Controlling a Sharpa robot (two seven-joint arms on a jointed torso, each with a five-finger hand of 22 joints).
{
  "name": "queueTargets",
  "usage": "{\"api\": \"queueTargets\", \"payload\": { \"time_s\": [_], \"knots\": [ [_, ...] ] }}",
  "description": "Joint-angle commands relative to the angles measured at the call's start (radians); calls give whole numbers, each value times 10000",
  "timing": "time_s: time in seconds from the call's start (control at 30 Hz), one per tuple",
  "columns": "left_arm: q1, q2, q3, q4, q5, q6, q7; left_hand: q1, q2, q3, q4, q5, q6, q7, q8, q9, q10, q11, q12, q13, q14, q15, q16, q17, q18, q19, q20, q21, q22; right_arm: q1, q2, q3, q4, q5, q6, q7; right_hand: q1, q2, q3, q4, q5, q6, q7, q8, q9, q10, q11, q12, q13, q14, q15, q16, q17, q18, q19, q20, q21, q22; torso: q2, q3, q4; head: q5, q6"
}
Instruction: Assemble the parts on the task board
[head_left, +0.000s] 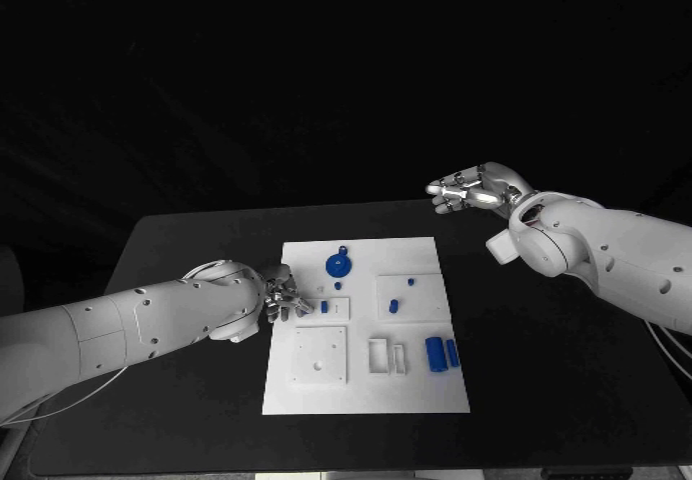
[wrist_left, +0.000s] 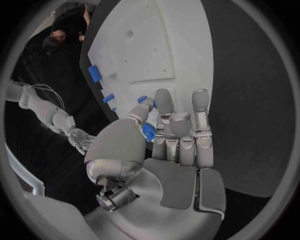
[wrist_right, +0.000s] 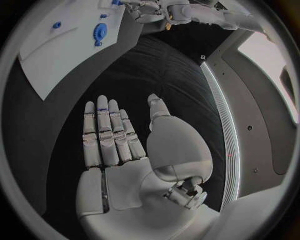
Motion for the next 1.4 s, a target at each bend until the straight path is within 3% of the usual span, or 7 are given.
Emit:
{"api": "queueTargets", "payload": {
  "time_s": [0.03, 0.2, 0.27, 0.6, 1.0, 1.1, 1.4],
  "knots": [
    [-11, 17, -20, -81, 231, 201, -386, 457, 254, -100, 181, -239, 435, -640, -32, -19, 117, -293, -271, -80, -194, -24, -260, -326, -60, -93, -35, -172, 112, -6, 8, 5, 5, -11, 155, 76, -57, 50, -30, 40, 63, -63, 29, -8, -15, -96, -8, -30, -8, -94, -9, -52, -14, -74, -64, -23, -6, -17, -2, -7, 14, -14, -4],
    [-4, 22, -21, -84, 340, 77, -384, 587, 175, -150, 244, -273, -1037, -246, -59, -654, 121, -61, -449, -253, -236, 55, -397, -478, -44, -62, 13, -388, 114, -6, 6, 5, 11, -11, 159, 70, -72, 54, -34, 49, 72, -63, 33, -7, -14, -98, -5, -31, -9, -97, -8, -53, -15, -73, -67, -24, -7, -17, -6, -10, 21, -10, 6],
    [-3, 20, -21, -77, 365, -3, -371, 691, 219, -258, 230, -258, -1020, -231, -53, -944, 120, -62, -396, -346, -219, 64, -385, -546, -17, 5, 37, -512, 155, -6, 6, 5, 12, -11, 162, 69, -87, 55, -37, 63, 77, -60, 33, -6, -14, -98, -5, -30, -8, -98, -8, -52, -15, -72, -64, -24, -6, -16, -2, -12, 14, -5, 8],
    [-2, -4, -21, -12, 530, -375, -190, 1029, 505, 193, -220, 70, -1017, -160, -48, -1012, 125, -37, -310, -407, -193, 95, -318, -580, 35, 43, 64, -538, 193, -7, 3, 5, 5, -11, 186, 60, -112, 60, -45, 96, 99, -76, 34, -8, -15, -100, -4, -31, -9, -99, -8, -52, -14, -73, -68, -22, -7, -17, 0, -10, 3, -11, 10],
    [1, -67, -4, 42, 779, -134, -11, 211, 462, 806, -1038, 1584, -617, -274, -44, -582, 137, -143, -52, -781, -136, 109, -107, -486, 93, 19, 88, -387, 205, -13, -4, 4, -1, -11, 220, 40, -88, 49, -46, 102, 137, -76, 37, -8, -15, -99, -5, -29, -8, -100, -7, -51, -14, -74, -73, -22, -8, -17, -7, -10, 13, -36, 17],
    [11, -98, 45, 79, 815, -27, -25, 96, 516, 846, -1238, 1619, -602, -284, -45, -492, 138, -172, 84, -1041, -101, 100, -47, -357, 112, -3, 87, -286, 202, -15, -3, 4, -9, -11, 228, 36, -87, 47, -46, 100, 144, -78, 37, -8, -15, -100, -4, -29, -8, -102, -7, -52, -15, -74, -72, -22, -8, -17, -11, -11, 16, -34, 28],
    [73, -221, 229, 234, 949, 185, -42, 306, 459, 780, -1198, 1617, -593, -287, -49, -449, 134, -210, 141, -1115, -68, 80, -8, -270, 83, -26, 55, -206, 202, -42, 15, 4, -39, -11, 245, 32, -81, 36, -47, 90, 187, -91, 39, -8, -15, -104, -2, -30, -8, -105, -7, -50, -17, -75, -74, -18, -8, -17, -13, -12, 30, -23, 51]
  ]
}}
